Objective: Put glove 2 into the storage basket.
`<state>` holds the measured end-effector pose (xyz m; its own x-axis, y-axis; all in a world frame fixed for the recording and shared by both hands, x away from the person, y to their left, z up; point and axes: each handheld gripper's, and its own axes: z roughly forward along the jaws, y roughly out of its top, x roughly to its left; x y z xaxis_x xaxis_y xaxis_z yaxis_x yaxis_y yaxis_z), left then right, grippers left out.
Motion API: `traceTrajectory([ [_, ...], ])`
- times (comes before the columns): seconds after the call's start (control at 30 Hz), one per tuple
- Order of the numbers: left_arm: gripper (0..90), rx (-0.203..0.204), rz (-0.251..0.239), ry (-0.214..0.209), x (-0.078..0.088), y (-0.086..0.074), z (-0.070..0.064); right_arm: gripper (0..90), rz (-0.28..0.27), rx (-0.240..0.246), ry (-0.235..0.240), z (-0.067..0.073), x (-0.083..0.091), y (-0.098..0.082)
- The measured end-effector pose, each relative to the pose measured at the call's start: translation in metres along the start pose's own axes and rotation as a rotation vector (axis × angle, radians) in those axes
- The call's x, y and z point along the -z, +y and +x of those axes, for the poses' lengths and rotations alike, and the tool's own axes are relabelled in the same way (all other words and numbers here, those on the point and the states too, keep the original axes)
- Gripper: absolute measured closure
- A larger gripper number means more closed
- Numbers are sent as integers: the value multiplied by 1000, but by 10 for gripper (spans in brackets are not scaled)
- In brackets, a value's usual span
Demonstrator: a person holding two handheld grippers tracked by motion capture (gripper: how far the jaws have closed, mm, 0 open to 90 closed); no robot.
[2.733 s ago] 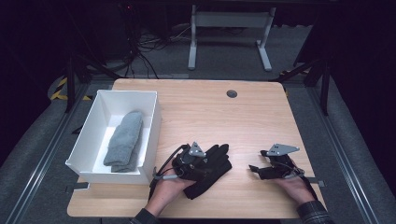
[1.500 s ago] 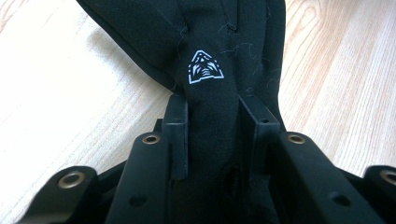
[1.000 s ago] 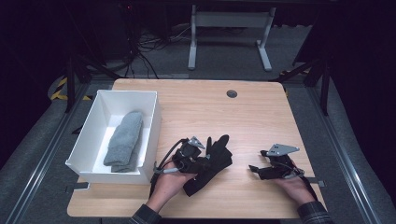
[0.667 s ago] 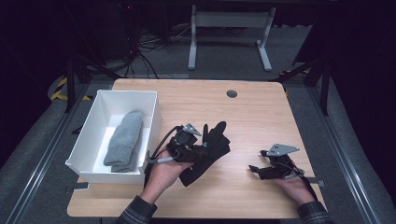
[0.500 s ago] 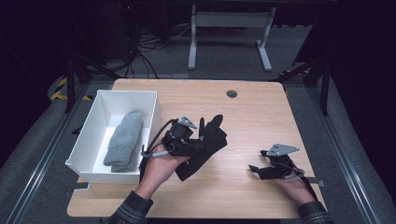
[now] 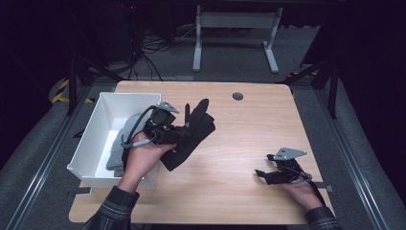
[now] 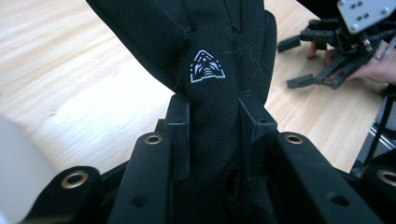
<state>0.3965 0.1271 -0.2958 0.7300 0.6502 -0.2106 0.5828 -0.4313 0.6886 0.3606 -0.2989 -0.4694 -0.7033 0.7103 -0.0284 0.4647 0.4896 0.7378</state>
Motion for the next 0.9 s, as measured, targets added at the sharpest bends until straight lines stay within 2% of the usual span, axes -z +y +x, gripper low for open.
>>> traceTrajectory([
  [0.13,696,22,-17,33,18,-2,14,202,0,0,0,0,0,0],
  [0.3,696,70,-51,68,39,-8,30,202,0,0,0,0,0,0],
  [0.33,696,70,-51,68,39,-8,30,203,0,-1,0,0,0,0],
  [0.43,696,102,-67,103,54,-16,43,203,-1,-1,0,0,0,0],
  [0.5,696,109,-69,114,57,-18,46,203,-1,-1,0,0,0,0],
  [0.57,696,143,-81,137,66,-26,58,203,0,-1,0,0,0,0],
  [0.6,695,143,-81,137,66,-26,58,203,0,-1,0,0,0,0],
  [0.7,695,188,-97,167,74,-38,71,204,-1,-2,0,0,0,0],
  [0.9,695,246,-82,219,80,-54,90,206,-1,-2,-1,0,0,0],
])
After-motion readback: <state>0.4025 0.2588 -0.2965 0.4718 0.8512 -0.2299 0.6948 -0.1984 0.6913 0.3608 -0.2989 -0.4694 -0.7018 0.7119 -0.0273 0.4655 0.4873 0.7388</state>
